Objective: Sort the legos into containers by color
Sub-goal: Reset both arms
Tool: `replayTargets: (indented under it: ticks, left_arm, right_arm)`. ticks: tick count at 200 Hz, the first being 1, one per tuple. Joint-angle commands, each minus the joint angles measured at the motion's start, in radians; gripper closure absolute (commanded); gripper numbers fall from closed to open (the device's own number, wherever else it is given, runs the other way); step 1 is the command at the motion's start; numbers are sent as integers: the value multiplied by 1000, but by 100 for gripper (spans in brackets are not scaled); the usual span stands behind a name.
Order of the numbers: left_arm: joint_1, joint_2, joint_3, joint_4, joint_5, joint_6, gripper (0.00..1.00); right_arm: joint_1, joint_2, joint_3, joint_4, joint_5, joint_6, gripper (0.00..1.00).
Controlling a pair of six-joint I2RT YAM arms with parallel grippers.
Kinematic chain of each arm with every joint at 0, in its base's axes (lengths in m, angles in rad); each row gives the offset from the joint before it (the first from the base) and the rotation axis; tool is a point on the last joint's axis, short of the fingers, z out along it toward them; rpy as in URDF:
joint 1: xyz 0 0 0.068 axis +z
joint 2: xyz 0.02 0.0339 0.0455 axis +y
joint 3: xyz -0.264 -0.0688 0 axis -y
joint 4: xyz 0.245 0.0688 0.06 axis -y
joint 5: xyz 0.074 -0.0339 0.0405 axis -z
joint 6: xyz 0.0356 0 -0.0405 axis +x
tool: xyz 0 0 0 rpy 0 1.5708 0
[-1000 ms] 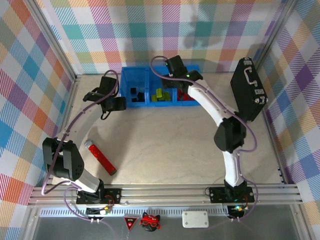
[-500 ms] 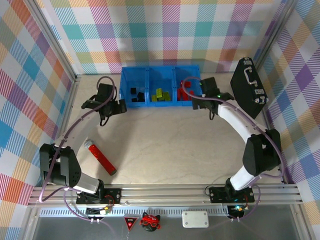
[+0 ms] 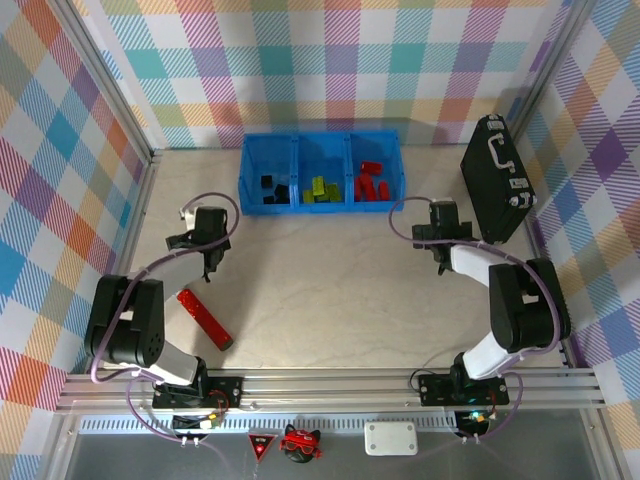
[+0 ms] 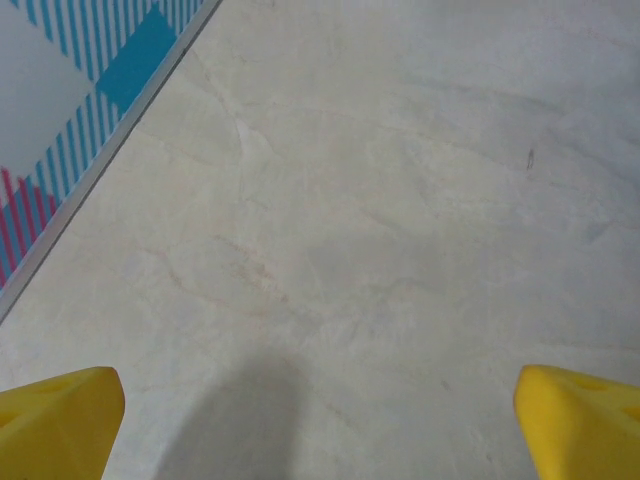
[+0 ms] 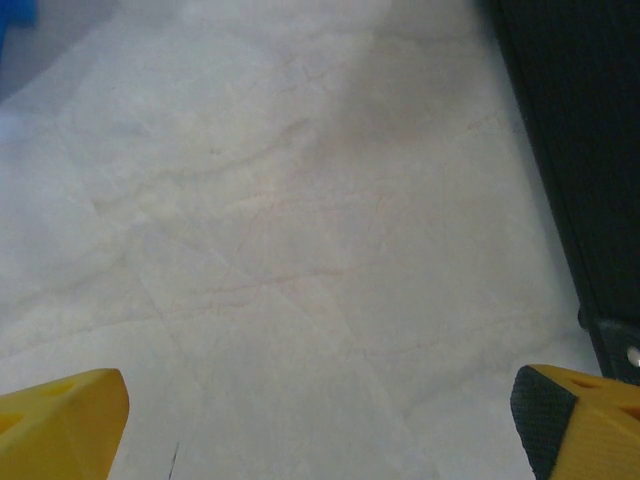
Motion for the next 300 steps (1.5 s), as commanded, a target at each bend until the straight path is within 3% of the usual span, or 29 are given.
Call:
replayTargets:
  ticks: [1,48,83,152,179,190,218,300]
  left_arm:
    - [31,29,-78,339,86,36,0]
    - [33,20,-228,609,291,119,0]
    - [62,60,-351,863,429,134,0]
    - [32,65,-323,814,406,174,0]
    - [-10,64,-356,876,351,205,0]
    - [-15,65,-357,882,343,208,0]
    - [-14,66,-351,871,335,203,0]
    - [-8,62,-345,854,352,197,0]
  right_arm:
    - [-10,-23,-91,253,6,-44,1]
    - [-12,-146,-257,455,-299,-42,1]
    - [-20,-103,-262,526,-310,-44,1]
    - [-89,-101,-263,523,-430,-12,1]
    - [-132,-65,-325,661,-524,3,1]
    - [-137,-36,-351,745,-500,22,1]
    - [-147,-36,-316,667,-452,56,1]
    - [-151,-42,-324,678,-451,58,1]
